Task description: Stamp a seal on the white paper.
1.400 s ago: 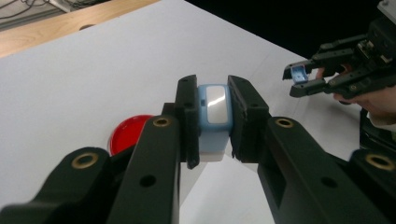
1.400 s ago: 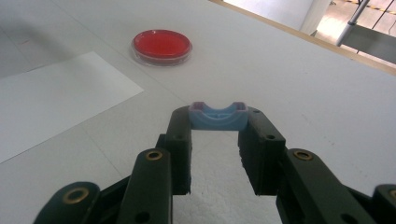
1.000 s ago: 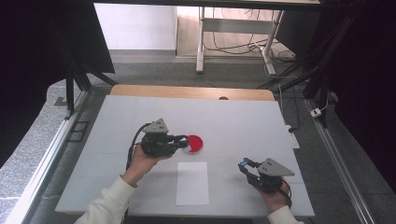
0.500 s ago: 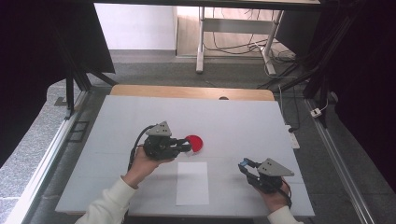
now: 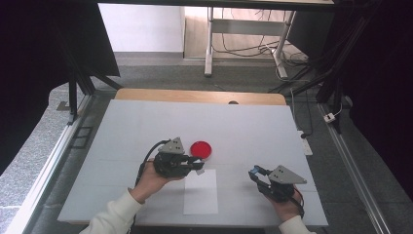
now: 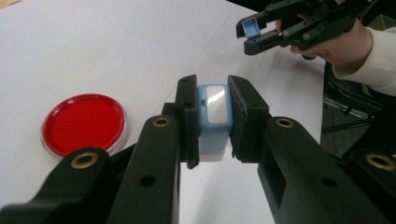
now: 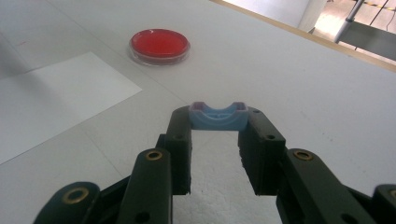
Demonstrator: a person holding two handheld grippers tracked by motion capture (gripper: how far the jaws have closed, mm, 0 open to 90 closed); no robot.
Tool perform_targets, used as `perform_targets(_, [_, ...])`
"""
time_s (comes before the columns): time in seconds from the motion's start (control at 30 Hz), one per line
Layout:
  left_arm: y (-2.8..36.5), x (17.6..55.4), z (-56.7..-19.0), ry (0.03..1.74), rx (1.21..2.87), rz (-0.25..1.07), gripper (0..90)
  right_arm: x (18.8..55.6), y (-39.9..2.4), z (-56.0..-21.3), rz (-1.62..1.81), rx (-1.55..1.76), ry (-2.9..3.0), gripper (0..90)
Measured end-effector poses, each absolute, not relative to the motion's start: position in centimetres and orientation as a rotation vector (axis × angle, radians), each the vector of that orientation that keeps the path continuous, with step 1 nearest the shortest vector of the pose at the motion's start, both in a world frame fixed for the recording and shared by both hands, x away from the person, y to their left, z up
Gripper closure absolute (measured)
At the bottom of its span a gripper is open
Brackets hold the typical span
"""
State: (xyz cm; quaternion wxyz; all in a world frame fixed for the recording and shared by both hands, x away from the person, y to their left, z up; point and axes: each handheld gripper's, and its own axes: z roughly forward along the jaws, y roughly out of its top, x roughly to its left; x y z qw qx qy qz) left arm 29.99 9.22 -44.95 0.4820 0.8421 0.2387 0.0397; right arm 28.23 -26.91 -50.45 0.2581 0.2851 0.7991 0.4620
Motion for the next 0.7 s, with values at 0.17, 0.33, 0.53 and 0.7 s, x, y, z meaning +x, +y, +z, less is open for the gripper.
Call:
perform_targets(0.17, [9.0, 29.3, -45.4, 0.572, 2.055, 0.069, 74.4, 28.2, -26.9, -50.4, 1.257, 0.772, 2.172, 65.3])
perform_targets(0.33, [9.0, 29.2, -46.1, 0.588, 2.069, 0.059, 74.4, 28.2, -27.0, -50.4, 1.257, 0.776, 2.172, 65.3])
perform_targets(0.53, [9.0, 29.2, -46.6, 0.597, 2.075, 0.052, 74.4, 28.2, -27.0, -50.5, 1.261, 0.772, 2.173, 65.2])
perform_targets(0.7, [8.9, 29.2, -46.9, 0.598, 2.084, 0.051, 74.4, 28.2, -27.0, -50.4, 1.258, 0.772, 2.173, 65.3])
